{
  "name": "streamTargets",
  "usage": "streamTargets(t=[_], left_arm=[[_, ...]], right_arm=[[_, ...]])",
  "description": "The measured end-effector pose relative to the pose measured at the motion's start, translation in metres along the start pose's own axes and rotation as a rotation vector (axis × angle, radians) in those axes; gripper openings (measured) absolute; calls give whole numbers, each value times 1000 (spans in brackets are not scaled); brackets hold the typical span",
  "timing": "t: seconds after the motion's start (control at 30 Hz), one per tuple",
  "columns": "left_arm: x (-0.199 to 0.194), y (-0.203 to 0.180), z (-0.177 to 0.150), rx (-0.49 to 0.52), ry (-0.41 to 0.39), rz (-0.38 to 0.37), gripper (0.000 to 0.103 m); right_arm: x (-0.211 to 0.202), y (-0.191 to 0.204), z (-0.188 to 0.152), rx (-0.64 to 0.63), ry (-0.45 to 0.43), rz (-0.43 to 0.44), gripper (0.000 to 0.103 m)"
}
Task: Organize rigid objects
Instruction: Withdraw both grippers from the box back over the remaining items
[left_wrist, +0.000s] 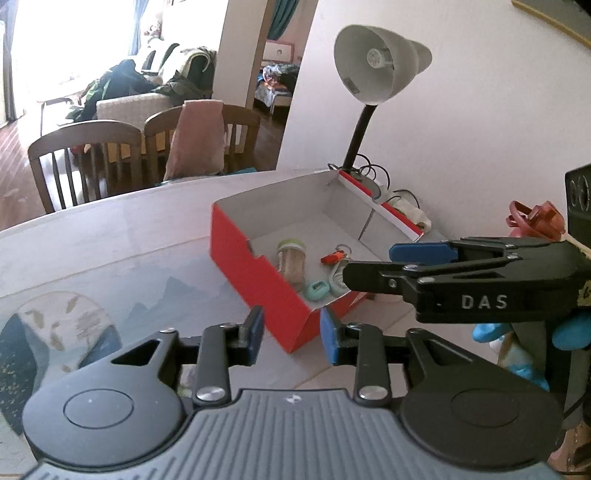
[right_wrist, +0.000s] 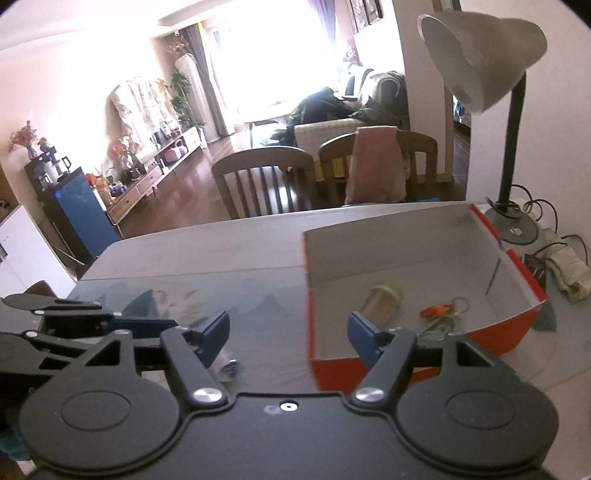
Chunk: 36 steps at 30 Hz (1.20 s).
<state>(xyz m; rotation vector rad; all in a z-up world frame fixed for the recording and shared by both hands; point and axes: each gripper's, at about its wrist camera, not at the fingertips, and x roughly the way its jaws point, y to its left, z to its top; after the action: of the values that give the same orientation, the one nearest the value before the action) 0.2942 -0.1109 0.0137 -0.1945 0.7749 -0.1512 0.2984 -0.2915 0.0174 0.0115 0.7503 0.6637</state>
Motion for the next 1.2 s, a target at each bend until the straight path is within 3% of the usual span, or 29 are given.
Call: streamTargets(t=[0.07, 0.43, 0.57, 0.7, 0.77, 1.13, 1.2], left_arm=[[-12, 9, -8, 1, -21, 11, 62], [-67, 62, -52, -40, -47, 41, 62], [-83, 82, -68, -59, -54, 60, 74], [-93, 102, -82, -85, -55, 72, 76], [-97, 114, -89, -103, -55, 74, 82], [-102, 155, -129, -153, -36, 70, 89], [-99, 160, -136, -164, -34, 80, 100]], right_arm=[[-4, 12, -5, 2, -6, 13, 75], [-15, 73, -33, -27, -42, 43, 87], [-13, 90, -46, -30, -48, 47, 89], [-8, 107, -61, -27, -31, 50, 90], [-4, 115, -69, -25, -17, 57, 90], [19, 151, -104, -29, 67, 45, 90], [24, 153, -108, -22, 84, 35, 89]])
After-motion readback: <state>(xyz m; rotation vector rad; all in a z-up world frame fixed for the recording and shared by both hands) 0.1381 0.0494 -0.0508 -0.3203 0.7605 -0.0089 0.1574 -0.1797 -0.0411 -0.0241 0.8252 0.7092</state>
